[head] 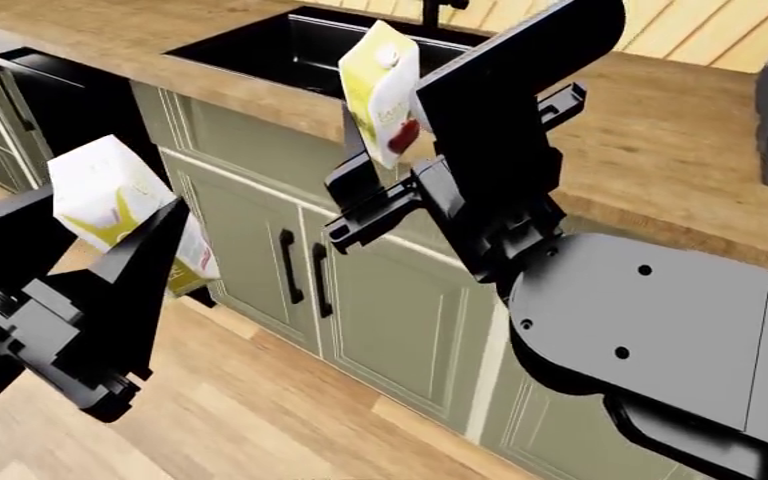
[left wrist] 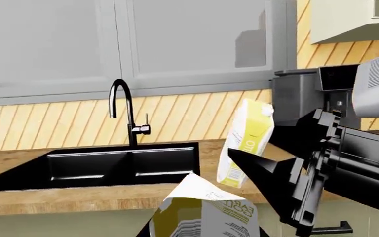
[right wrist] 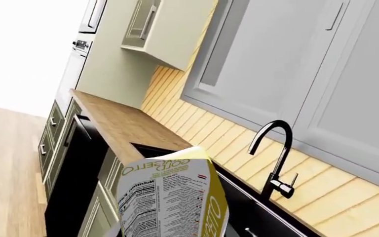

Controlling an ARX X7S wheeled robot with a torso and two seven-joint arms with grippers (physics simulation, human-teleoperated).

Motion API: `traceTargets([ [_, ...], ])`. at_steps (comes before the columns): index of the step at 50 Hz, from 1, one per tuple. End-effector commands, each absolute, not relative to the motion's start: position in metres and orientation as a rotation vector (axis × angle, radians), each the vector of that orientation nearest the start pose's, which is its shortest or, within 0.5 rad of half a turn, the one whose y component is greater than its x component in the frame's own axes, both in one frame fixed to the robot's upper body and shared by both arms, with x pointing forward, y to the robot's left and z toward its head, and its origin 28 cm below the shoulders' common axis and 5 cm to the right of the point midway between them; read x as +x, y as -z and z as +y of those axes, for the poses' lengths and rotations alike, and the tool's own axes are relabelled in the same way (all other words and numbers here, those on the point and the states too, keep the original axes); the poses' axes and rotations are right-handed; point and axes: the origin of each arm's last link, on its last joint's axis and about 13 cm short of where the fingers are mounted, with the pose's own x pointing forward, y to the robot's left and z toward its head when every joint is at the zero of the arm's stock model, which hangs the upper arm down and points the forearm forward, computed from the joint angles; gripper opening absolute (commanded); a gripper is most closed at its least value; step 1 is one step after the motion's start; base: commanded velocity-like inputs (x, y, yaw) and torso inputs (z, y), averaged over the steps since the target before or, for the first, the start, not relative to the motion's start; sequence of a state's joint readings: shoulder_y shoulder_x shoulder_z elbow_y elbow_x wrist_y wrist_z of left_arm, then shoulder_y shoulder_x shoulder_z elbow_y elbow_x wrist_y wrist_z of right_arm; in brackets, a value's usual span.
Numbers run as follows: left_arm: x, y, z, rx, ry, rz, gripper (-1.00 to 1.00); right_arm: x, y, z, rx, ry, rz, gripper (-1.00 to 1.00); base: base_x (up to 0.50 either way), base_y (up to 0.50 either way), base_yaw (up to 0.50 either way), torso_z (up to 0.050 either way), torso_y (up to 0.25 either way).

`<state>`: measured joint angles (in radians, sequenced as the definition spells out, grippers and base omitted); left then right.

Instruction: Move the drinks to the dining counter.

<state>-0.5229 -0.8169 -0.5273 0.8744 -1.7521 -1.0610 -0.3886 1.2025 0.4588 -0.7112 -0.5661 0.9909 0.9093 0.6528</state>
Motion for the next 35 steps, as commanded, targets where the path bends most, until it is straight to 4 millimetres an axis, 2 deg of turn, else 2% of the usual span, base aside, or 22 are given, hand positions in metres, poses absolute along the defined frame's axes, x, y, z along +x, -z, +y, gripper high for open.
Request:
traceTargets([
  [1, 0.1472, -0.2737, 0.2824, -0.001, 0.513, -0.240, -1.00, 0.2494, -0.2835, -0.0430, -0.340, -0.404, -0.337, -1.00, 0.00, 0.00, 0.50, 0.000, 0.000],
  [35, 0.1461, -0.2750, 0.2821, 0.002, 0.497, -0.257, -1.00, 0.2479, -0.2833, -0.0426, -0.342, -0.419, -0.343, -1.00, 0.00, 0.00, 0.50, 0.000, 0.000],
])
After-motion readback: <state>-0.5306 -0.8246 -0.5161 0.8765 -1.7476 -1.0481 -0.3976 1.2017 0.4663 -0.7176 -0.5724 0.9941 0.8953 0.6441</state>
